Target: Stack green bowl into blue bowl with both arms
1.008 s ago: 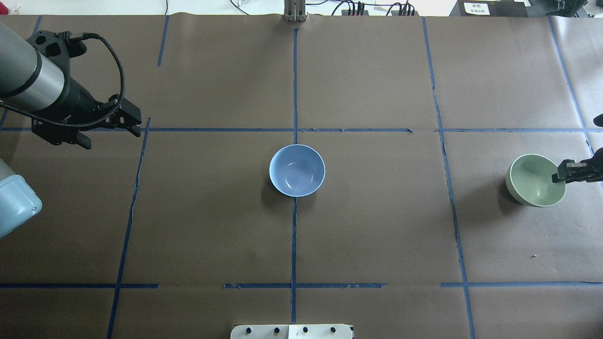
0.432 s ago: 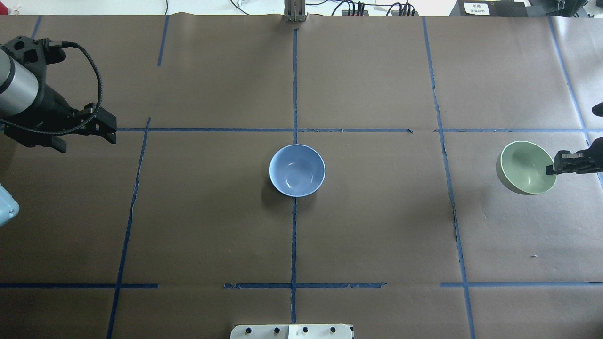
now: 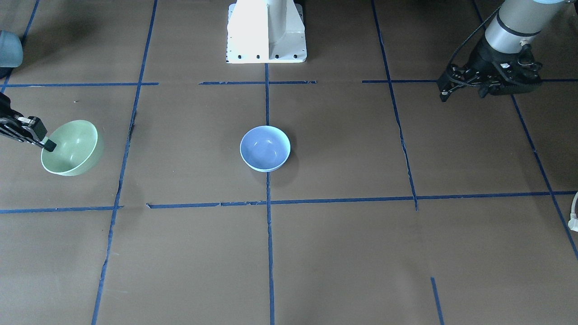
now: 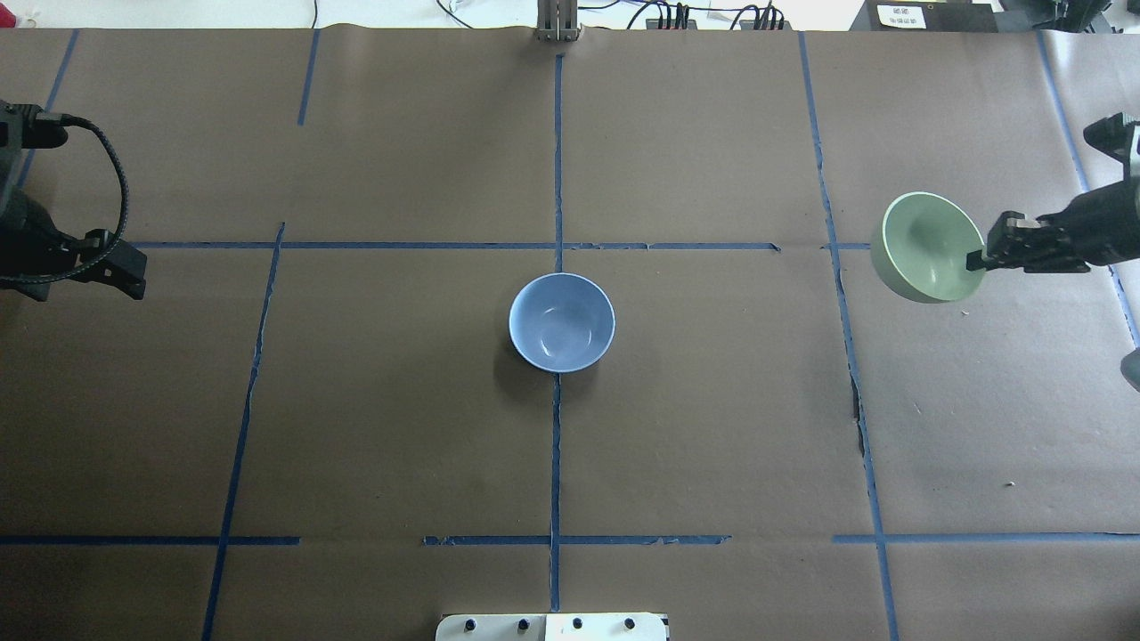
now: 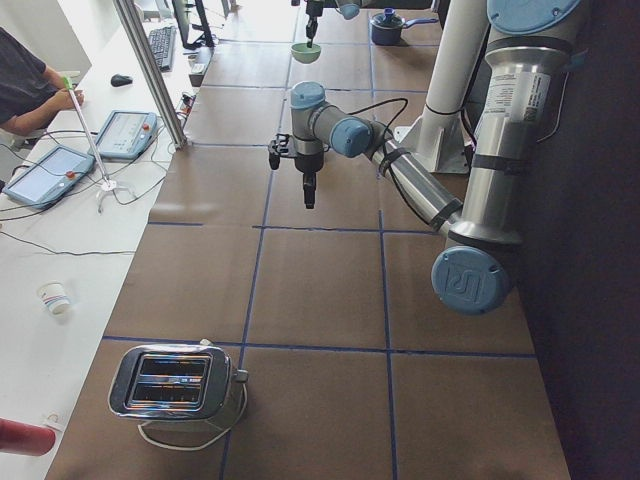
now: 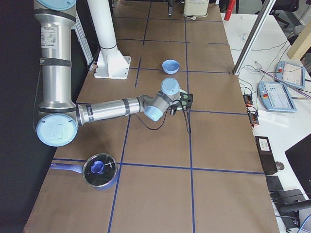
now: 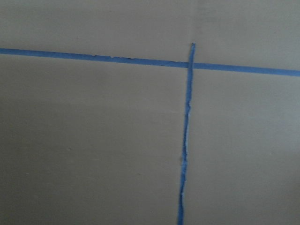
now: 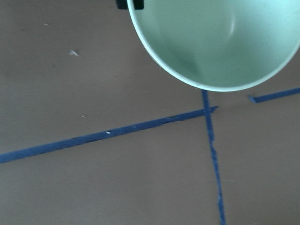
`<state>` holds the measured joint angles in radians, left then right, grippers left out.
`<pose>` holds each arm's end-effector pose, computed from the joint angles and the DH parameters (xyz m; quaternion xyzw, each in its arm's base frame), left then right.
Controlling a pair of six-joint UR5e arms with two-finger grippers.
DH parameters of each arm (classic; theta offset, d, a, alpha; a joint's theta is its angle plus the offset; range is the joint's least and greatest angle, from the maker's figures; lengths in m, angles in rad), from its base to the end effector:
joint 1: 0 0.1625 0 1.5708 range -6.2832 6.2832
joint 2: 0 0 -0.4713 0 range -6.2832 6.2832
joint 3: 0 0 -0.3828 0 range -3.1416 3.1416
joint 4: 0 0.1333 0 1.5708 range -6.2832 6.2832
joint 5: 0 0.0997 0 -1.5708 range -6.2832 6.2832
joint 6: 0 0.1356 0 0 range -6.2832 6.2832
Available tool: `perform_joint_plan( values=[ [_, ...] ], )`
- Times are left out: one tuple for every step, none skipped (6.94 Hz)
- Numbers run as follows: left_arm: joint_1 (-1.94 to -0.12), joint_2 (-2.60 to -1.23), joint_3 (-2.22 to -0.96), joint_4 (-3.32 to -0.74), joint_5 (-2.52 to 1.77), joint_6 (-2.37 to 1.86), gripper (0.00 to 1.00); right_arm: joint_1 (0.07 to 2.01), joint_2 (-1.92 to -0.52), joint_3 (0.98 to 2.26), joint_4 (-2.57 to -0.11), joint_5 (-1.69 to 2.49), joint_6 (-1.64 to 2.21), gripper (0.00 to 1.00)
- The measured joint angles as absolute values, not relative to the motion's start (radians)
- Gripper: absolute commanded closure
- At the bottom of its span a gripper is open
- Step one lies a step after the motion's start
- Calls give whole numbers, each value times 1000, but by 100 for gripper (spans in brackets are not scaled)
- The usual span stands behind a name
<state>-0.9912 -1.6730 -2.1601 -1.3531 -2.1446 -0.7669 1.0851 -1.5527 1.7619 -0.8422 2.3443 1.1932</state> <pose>0.2149 -0.4373 0.4431 0.0045 0.3554 -0.0211 0.9345 -0.2087 -0.4780 0.5312 0.0291 -0.5362 0.1263 0.8341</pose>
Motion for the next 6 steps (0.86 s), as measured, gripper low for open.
perform_joint_plan(
  values=[
    [-1015,-1646,-2158,-1353,-2145,-694,0,1053,-1489,1774,-871,2331,1229,100],
    [-1042,-1619,-2155,-1353,-2147,-606,0,1005,-1420,1797,-943,2292,1244,99],
    [-1067,-1592,-2153,-1354,-2149,-518,0,943,-1341,1836,-1064,2224,1249,99],
    [-1087,-1571,-2150,-1355,-2149,-457,0,868,-1258,1870,-1189,2147,1260,99],
    [-1106,-1559,-2142,-1358,-2149,-434,0,777,-1179,1887,-1277,2054,1299,99],
    [-1117,-1573,-2125,-1363,-2150,-433,0,684,-1127,1890,-1316,1952,1344,99]
  ],
)
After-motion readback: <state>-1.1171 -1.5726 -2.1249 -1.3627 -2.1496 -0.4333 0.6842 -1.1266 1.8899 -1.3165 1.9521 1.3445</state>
